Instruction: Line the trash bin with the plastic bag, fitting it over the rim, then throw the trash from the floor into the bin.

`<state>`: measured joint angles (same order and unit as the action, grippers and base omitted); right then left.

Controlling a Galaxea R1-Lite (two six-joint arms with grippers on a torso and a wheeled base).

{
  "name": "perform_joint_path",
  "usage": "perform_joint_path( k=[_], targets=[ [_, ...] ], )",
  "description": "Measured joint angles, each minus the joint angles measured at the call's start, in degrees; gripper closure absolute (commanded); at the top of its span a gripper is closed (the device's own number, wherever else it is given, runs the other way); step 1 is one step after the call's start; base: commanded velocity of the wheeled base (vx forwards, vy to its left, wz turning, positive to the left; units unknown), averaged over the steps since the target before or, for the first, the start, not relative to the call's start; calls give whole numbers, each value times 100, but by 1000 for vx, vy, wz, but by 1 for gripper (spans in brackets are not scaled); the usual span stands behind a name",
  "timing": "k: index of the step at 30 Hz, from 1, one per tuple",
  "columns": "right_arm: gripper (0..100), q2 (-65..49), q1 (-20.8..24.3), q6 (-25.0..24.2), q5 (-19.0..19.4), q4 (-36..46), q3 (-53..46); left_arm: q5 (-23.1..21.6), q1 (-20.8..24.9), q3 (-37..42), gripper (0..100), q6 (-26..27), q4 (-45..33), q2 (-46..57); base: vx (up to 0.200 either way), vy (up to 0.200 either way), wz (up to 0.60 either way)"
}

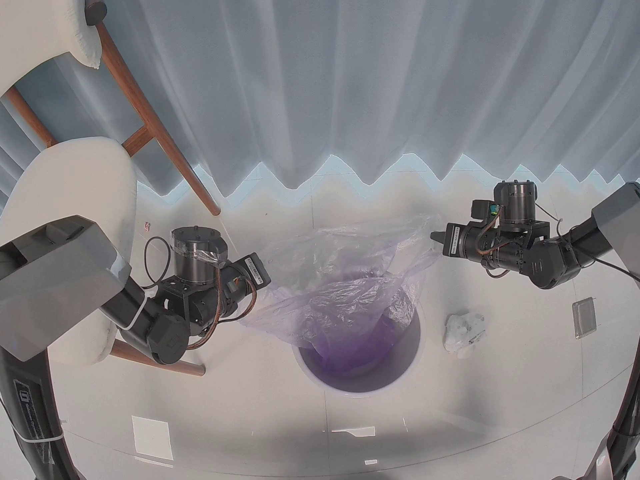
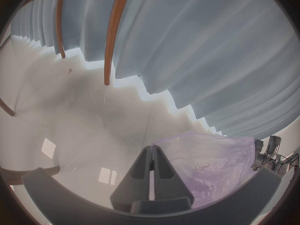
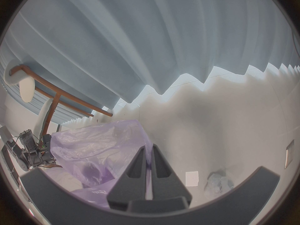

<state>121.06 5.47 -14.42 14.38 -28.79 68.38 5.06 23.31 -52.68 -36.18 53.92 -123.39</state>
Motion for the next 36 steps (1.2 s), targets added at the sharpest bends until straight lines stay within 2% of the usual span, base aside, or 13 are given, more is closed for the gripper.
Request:
perform_joint_path(
  k=[18, 36],
  targets=[
    [100, 1022, -55, 0, -51, 191, 1178, 68, -201, -357, 100, -2, 16, -720, 0, 0, 0],
    [100, 1419, -79, 0, -57, 127, 979, 126, -189, -291, 100, -9, 60, -1252, 0, 0, 0]
  ],
)
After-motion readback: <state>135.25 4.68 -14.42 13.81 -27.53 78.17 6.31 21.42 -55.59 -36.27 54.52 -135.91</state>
